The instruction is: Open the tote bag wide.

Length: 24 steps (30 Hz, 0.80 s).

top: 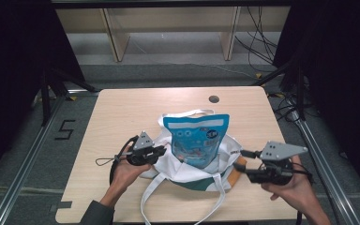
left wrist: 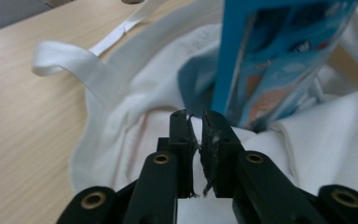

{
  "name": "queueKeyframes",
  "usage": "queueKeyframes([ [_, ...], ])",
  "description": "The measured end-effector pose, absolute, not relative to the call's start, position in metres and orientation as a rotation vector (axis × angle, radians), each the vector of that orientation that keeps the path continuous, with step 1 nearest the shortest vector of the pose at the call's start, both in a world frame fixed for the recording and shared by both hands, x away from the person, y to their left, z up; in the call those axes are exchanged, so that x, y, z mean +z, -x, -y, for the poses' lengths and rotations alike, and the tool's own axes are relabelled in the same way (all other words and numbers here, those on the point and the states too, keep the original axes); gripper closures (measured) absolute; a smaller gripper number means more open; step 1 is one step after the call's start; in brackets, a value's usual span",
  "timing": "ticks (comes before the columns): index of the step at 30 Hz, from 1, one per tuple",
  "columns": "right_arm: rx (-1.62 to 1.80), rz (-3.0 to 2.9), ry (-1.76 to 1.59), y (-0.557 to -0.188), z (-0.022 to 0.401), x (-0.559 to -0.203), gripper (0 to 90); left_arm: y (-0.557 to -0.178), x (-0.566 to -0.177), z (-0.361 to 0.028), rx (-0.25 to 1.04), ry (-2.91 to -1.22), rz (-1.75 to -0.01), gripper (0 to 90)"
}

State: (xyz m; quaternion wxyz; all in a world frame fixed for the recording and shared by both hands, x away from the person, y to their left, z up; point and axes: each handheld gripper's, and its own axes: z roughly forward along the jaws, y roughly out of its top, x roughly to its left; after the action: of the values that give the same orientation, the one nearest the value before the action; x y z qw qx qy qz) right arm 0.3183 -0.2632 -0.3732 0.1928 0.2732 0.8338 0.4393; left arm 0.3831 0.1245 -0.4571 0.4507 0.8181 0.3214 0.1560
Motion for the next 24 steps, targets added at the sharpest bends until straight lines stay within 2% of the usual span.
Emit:
queueKeyframes([
  [5,1.150,-2.267,-0.870,-0.378,0.261,-0.388,58.9,-0.365,-0.466,-0.121,0.334,-2.027,-0.794,84.6],
  [7,1.093,-2.306,-0.885,-0.407,0.253,-0.402,74.2,-0.352,-0.471,-0.116,0.332,-2.076,-0.748,84.9],
  [8,1.093,-2.306,-0.885,-0.407,0.253,-0.402,74.2,-0.352,-0.471,-0.116,0.332,-2.076,-0.748,85.2],
  [10,1.025,-2.341,-0.838,-0.427,0.246,-0.417,86.0,-0.345,-0.479,-0.114,0.326,-2.113,-0.738,85.9],
  [11,0.997,-2.346,-0.858,-0.433,0.244,-0.423,88.1,-0.342,-0.484,-0.113,0.334,-2.131,-0.735,86.9],
  [12,0.883,-2.346,-0.836,-0.445,0.244,-0.435,89.1,-0.340,-0.488,-0.111,0.349,-2.161,-0.725,88.4],
  [13,0.883,-2.346,-0.836,-0.445,0.244,-0.435,89.1,-0.339,-0.492,-0.110,0.373,-2.196,-0.711,88.4],
  [16,0.803,-2.351,-0.913,-0.456,0.250,-0.465,89.3,-0.334,-0.511,-0.098,0.432,-2.297,-0.662,89.5],
  [22,0.802,-2.344,-0.971,-0.462,0.252,-0.490,89.5,-0.332,-0.510,-0.096,0.458,-2.320,-0.644,89.4],
  [24,0.799,-2.357,-0.977,-0.462,0.253,-0.488,89.4,-0.332,-0.509,-0.096,0.450,-2.319,-0.645,89.4],
])
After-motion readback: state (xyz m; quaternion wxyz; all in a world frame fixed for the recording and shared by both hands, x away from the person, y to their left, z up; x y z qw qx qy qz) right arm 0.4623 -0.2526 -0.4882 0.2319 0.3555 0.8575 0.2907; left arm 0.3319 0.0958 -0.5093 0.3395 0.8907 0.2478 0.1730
